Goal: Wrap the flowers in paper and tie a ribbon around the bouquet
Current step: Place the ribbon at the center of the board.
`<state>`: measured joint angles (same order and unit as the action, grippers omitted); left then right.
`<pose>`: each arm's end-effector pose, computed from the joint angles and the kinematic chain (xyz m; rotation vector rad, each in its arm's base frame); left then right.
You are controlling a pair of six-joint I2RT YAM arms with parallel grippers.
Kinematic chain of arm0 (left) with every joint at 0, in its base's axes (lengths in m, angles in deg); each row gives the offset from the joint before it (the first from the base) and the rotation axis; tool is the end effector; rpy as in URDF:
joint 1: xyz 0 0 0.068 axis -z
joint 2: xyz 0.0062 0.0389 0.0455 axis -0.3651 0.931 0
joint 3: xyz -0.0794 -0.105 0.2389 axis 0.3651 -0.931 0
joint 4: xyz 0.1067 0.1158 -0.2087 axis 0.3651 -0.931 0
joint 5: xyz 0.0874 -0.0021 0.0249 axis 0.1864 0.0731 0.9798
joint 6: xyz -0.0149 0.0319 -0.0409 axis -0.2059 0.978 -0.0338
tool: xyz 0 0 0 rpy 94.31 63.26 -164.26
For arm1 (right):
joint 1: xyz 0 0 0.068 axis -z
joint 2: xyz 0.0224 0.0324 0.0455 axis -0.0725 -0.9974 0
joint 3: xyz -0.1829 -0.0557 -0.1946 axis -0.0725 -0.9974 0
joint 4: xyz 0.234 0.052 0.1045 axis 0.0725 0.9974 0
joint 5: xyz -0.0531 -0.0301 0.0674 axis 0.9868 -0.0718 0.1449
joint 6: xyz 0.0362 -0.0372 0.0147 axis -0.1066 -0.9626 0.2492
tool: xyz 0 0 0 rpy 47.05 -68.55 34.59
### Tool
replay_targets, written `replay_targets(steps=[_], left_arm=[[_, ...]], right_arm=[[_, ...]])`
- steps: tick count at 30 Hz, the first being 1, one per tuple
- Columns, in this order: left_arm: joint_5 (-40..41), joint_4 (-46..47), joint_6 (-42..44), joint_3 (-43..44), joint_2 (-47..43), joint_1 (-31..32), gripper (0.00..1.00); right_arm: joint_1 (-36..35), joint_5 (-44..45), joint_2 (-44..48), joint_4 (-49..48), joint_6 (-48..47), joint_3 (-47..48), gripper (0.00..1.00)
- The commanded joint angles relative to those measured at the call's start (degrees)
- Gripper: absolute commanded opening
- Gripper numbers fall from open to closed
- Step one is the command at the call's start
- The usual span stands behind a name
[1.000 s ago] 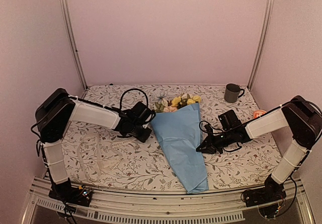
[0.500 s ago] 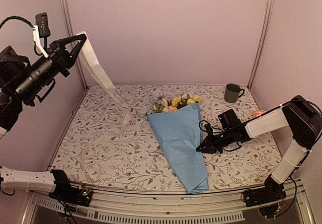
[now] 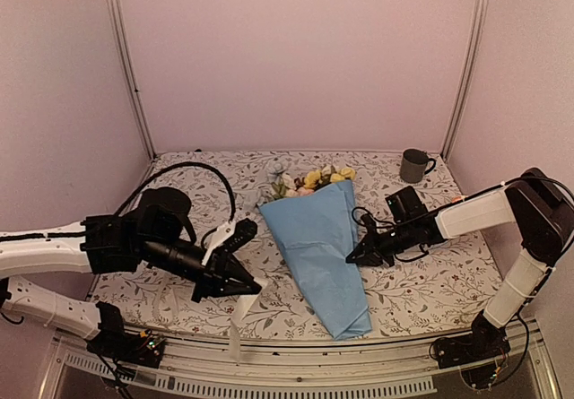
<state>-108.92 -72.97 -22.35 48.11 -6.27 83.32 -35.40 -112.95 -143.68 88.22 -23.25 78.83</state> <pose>0.0913 -0.2069 0.2794 1.3325 1.8488 -1.2093 0.2449 0.1740 0.1289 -0.0356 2.7691 1.2728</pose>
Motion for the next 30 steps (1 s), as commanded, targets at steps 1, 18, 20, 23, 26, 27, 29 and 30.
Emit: replay_targets(steps=[1, 18, 20, 23, 26, 27, 29, 30], left_arm=[[-7.8, 0.9, 0.9, -2.3, 6.9, 2.4, 0.0], [5.5, 7.1, 21.1, 36.1, 46.7, 15.9, 0.02], [8.7, 11.0, 22.7, 37.6, 47.9, 15.2, 0.01], [8.4, 13.0, 24.6, 40.2, 50.8, 14.0, 0.01], [14.9, 19.1, 24.4, 40.2, 52.2, 13.7, 0.0], [18.7, 21.5, 23.4, 39.8, 52.2, 13.2, 0.0], [21.9, 27.6, 20.2, 38.4, 51.3, 11.9, 0.0], [22.3, 30.6, 18.0, 37.6, 50.9, 11.1, 0.01]], right_arm=[[-0.3, -3.9, -0.1, 1.0, 1.2, 3.1, 0.0], [-3.7, -7.3, -2.0, 6.4, 6.0, 15.7, 0.0], [-3.7, -7.1, -2.0, 8.1, 5.0, 16.9, 0.0], [-3.8, -7.6, -2.3, 10.6, 2.7, 18.5, 0.0], [-3.8, -7.0, -2.2, 12.3, 0.8, 19.1, 0.0], [-3.9, -6.9, -2.3, 12.7, 0.2, 19.3, 0.0], [-3.9, -7.5, -2.9, 13.5, -1.1, 19.9, 0.0], [-3.8, -8.0, -3.3, 13.9, -1.8, 20.4, 0.0]])
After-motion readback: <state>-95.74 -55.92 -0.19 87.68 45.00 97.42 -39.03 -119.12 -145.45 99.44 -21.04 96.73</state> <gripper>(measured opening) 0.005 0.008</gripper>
